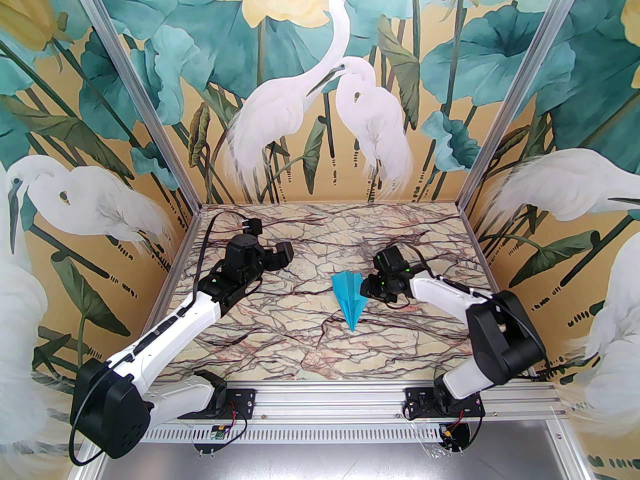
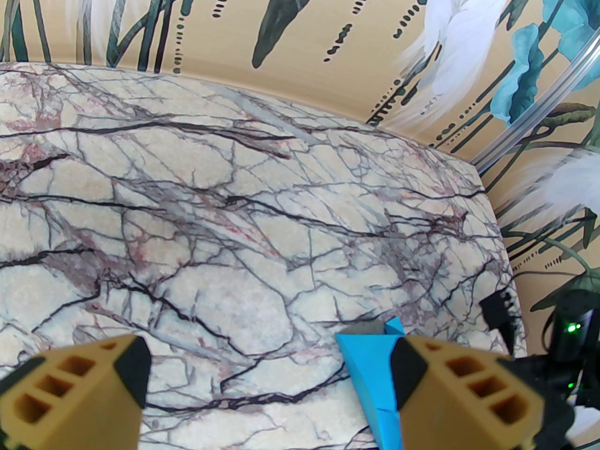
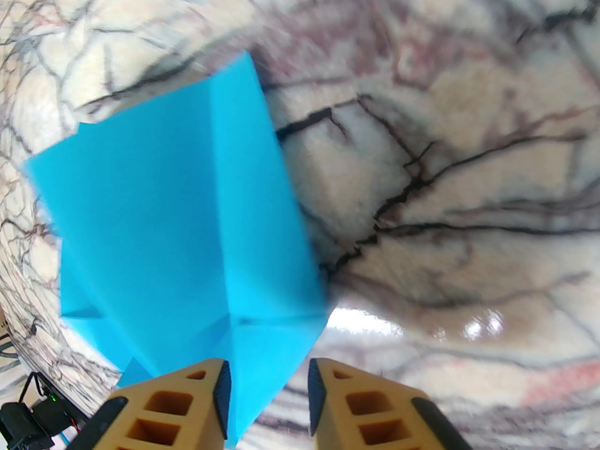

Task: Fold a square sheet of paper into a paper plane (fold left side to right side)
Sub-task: Place the paper plane at the center of the table, then pick up the paper plane at the center of the table.

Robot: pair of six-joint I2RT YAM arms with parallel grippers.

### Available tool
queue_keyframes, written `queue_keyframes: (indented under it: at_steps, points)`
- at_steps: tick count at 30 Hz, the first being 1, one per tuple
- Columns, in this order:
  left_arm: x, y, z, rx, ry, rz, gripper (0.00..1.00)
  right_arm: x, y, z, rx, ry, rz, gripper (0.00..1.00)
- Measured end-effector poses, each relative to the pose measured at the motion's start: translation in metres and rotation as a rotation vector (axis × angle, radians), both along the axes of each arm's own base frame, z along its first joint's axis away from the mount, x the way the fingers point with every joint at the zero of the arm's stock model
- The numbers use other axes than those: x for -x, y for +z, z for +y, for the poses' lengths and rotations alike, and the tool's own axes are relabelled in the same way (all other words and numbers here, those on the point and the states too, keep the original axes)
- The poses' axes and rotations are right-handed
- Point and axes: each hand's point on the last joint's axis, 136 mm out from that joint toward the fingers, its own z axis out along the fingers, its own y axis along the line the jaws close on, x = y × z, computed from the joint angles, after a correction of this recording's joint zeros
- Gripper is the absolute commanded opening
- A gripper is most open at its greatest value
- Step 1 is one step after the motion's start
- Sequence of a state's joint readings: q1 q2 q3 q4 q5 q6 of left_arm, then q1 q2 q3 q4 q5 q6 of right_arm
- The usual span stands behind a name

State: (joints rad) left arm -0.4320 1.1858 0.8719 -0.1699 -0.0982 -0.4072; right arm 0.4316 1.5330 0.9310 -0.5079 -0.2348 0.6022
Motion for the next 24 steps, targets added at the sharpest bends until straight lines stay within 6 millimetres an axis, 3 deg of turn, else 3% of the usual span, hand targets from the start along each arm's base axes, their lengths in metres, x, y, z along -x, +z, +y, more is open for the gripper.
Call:
queue_keyframes:
  at_steps: [3,6,9,14,24]
  points:
    - [0.000,0.000,0.000,0.000,0.000,0.000,0.92,0.000,0.031,0.020,0.016,0.069,-0.058,0.47]
    - [0.000,0.000,0.000,-0.001,0.000,0.000,0.92,0.013,0.041,0.042,0.022,0.133,-0.064,0.54]
    - [0.000,0.000,0.000,-0.004,-0.002,-0.001,0.92,0.030,0.029,0.047,0.051,0.159,-0.005,0.57]
    - [0.001,-0.001,0.000,-0.019,-0.009,0.000,0.92,0.041,0.001,0.047,0.103,0.173,0.089,0.57]
    - [0.001,-0.001,0.000,-0.029,-0.014,-0.002,0.92,0.042,-0.028,0.052,0.158,0.206,0.175,0.48]
